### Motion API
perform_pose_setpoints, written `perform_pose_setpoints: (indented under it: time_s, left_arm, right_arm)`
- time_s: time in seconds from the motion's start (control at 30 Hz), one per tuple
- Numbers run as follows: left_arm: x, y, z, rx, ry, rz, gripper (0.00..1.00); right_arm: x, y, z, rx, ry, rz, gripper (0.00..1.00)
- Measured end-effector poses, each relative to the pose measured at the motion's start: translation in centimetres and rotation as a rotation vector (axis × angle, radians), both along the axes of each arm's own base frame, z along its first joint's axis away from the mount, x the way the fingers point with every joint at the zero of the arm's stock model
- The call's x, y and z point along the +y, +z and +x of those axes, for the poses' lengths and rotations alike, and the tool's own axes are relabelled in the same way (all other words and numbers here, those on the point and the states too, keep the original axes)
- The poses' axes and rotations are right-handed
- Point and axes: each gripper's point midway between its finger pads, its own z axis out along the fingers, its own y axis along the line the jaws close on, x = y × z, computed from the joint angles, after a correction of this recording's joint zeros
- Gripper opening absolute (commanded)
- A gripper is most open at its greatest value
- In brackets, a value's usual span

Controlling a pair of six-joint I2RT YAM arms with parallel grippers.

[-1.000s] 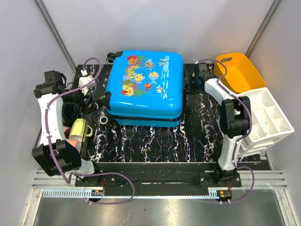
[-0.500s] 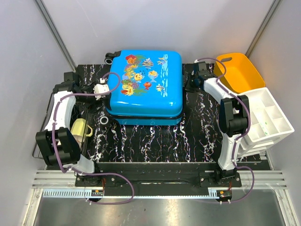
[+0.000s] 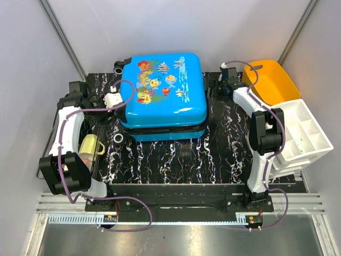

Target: Open, take out, and arrange the luggage

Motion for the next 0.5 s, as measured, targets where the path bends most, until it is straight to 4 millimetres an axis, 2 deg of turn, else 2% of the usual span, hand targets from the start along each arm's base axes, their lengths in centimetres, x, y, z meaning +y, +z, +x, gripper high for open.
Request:
perform_pose_setpoints:
  time_s: [0.1,0.17,0.33,0.43,0.5]
  left_arm:
    - [-0.2,0.9,-0.1,0.023,0.055,-0.070,0.00]
    - [-0.6,1.9,0.0,0.034,0.088,-0.127,0.00]
    - [-0.7,6.1,1.6,-0.017,0.189,-0.257,0.00]
    - [-0.6,9.1,3.3,-0.082,0.240,-0.329,0.00]
    - [-0.8,11.0,4.3,-0.120,0.267,-0.393,0.00]
  right_arm:
    - [0.0,1.2,0.0,-0.026,0.022,0.006,0.86]
    - [0.2,2.9,-0.2,-0.059,0.050,0.014,0.90]
    - [0.2,10.5,-1.7,-0.232,0.145,0.017,0.94]
    - [-0.3,15.7,-4.1,-0.386,0.215,-0.007,0.90]
    - [-0.1,17.9,-6.7,-0.476,0.290,-0.017,0.84]
